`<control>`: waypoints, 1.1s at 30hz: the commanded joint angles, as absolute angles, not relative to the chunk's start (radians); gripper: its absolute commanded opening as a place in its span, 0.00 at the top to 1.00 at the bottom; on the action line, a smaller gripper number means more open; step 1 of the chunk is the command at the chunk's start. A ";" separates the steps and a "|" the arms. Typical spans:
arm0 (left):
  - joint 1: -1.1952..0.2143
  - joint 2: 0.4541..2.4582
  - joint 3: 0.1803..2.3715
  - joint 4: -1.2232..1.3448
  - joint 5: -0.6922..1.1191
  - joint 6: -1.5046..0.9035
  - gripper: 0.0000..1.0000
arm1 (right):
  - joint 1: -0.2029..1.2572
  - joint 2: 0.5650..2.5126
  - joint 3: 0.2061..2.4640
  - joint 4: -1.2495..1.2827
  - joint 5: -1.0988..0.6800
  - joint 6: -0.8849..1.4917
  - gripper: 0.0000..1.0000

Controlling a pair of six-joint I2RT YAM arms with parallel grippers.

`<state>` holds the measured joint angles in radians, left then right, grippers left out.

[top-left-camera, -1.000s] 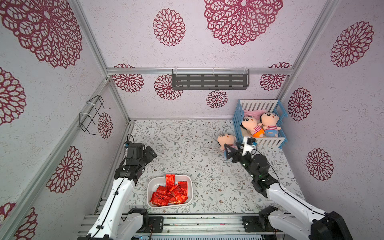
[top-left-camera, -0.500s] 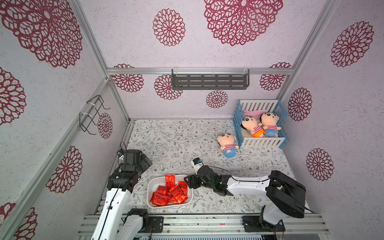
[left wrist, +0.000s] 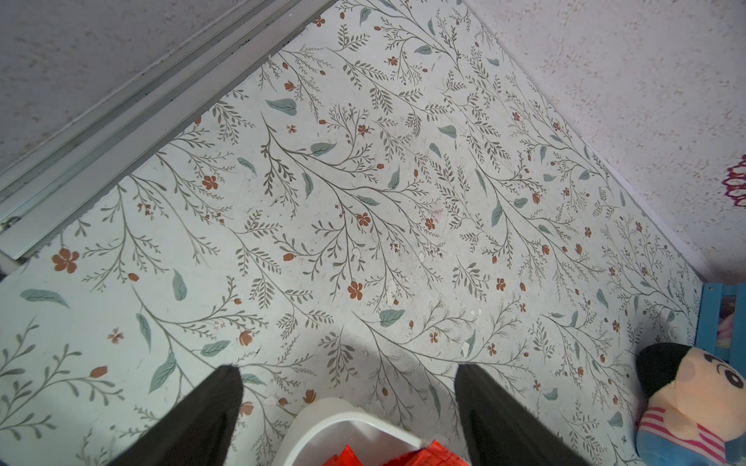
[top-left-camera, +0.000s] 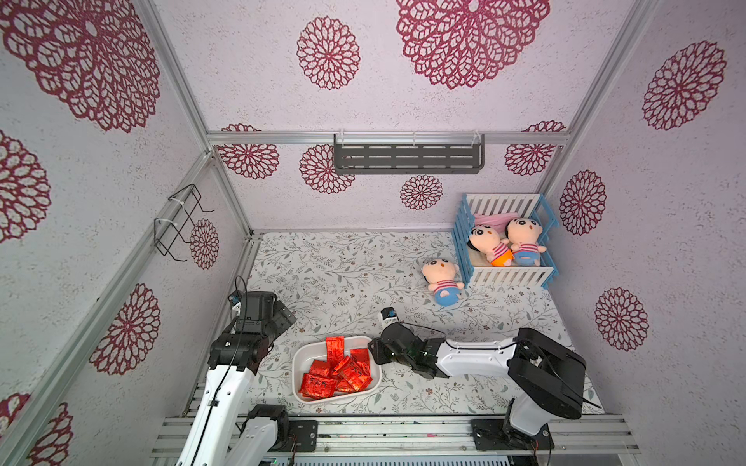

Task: Take the tea bags out of the storage box
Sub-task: Move the storage box to the center of the board.

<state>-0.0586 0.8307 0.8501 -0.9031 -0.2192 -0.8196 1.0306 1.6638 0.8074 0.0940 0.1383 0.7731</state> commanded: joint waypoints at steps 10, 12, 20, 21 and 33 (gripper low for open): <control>-0.063 0.862 0.839 -0.873 -0.161 -0.819 0.12 | 0.862 1.646 0.806 0.121 0.168 0.744 0.83; -0.067 0.875 0.819 -0.846 -0.121 -0.826 0.14 | 0.840 1.650 0.806 0.129 0.163 0.738 0.86; -0.171 0.979 0.769 -0.753 -0.071 -0.838 0.23 | 0.812 1.655 0.807 0.158 0.145 0.706 0.90; -0.190 1.002 0.768 -0.741 -0.066 -0.838 0.25 | 0.810 1.655 0.804 0.159 0.141 0.707 0.90; -0.343 1.219 0.796 -0.694 -0.164 -0.820 0.49 | 0.807 1.644 0.799 0.158 0.133 0.701 0.90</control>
<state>-0.3222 1.1885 0.7761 -0.7208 -0.1345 -0.8356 0.8104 1.6638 0.7979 0.1062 0.1417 0.7078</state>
